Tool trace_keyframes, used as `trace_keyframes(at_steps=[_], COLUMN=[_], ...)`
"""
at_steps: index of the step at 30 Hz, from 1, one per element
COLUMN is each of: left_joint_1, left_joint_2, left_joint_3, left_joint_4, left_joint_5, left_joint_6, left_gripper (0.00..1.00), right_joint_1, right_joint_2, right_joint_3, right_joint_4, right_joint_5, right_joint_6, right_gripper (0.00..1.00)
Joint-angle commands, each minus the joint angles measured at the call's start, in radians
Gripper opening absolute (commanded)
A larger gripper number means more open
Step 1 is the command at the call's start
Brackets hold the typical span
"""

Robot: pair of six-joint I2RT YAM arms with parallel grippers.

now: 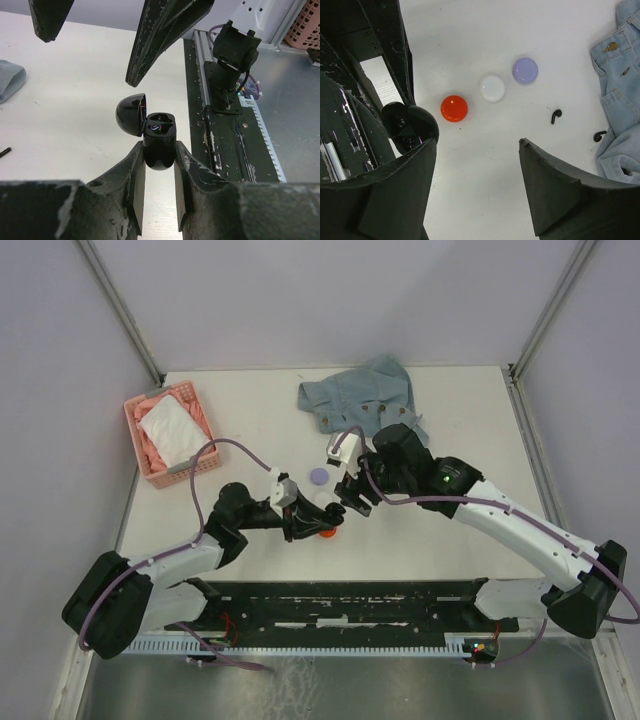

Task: Insert the wireless bluetooth earbuds into the charging case
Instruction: Open the charging case, then pick up the earbud from the center of the board.

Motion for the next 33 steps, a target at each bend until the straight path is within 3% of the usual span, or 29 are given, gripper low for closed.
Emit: trace_keyframes(at_steps=[1,7,16,33], left_joint_1=[-0.003,0.049,0.184,0.208], left_joint_2=[-0.025,0.013,0.091,0.080], left_joint_3=[0.017,0.017,-0.034,-0.049], left_joint_4=[0.013,-0.030,0.096,0.117], left_joint_5=[-0.061,-0.314,-0.413,-0.393], left_joint_6=[0.047,0.003,-0.157,-0.165], left_gripper=[0.03,0.03,0.03,0.03], right_joint_1=[-0.003,-0.025,-0.163,-0.286], right_joint_2=[-0.002,0.065,0.310,0.788], right_joint_3=[0.015,0.032,0.111,0.445], right_joint_4=[0.040,0.042,0.067,-0.029], right_joint_5=[0.000,0.082,0.112,0.201], right_joint_6=[0.011,0.078,0.197,0.261], right_gripper=[0.76,0.78,0.76,0.46])
